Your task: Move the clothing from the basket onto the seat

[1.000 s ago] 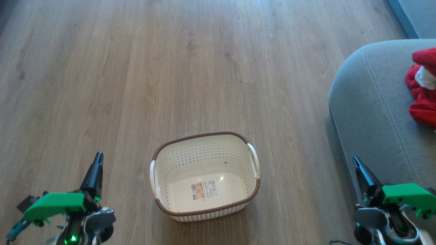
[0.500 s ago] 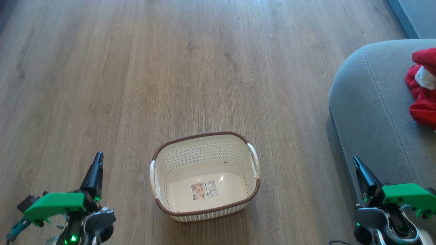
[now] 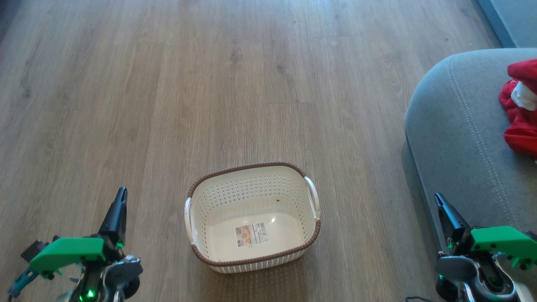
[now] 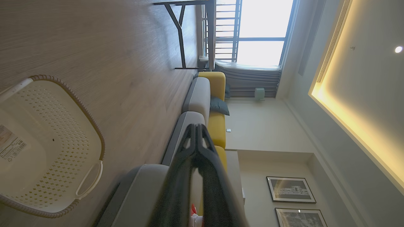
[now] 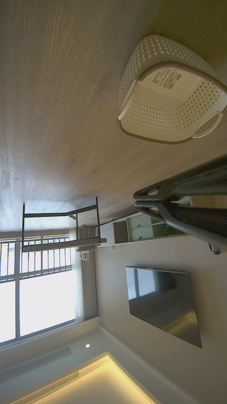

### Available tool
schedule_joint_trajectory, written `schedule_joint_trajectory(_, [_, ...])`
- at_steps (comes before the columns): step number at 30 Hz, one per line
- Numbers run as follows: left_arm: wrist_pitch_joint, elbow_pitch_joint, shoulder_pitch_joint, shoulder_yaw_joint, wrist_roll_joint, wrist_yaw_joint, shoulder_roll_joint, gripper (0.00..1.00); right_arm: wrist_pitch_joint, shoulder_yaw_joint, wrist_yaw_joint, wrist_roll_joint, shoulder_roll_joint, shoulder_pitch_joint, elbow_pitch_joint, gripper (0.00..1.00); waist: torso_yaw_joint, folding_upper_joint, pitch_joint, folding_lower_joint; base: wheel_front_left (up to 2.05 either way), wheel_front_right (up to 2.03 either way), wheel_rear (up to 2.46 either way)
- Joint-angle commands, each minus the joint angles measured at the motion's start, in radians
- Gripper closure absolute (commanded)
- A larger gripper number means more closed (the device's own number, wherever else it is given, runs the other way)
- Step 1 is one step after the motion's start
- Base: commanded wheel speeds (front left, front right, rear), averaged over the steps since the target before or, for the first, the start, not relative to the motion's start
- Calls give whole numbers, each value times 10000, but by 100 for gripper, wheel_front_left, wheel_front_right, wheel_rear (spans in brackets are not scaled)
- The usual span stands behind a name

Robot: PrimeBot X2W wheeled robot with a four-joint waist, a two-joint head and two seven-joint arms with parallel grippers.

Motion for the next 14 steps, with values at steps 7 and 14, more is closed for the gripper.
schedule_joint_trajectory(7, [70, -348, -556, 358, -52, -67, 43, 100, 75, 171, 69, 59, -135, -465, -311, 100, 0, 0, 0, 0, 0, 0, 0])
schedule_joint_trajectory(14, [70, -348, -556, 358, -52, -67, 43, 100, 75, 171, 69, 59, -135, -465, -311, 100, 0, 0, 0, 0, 0, 0, 0])
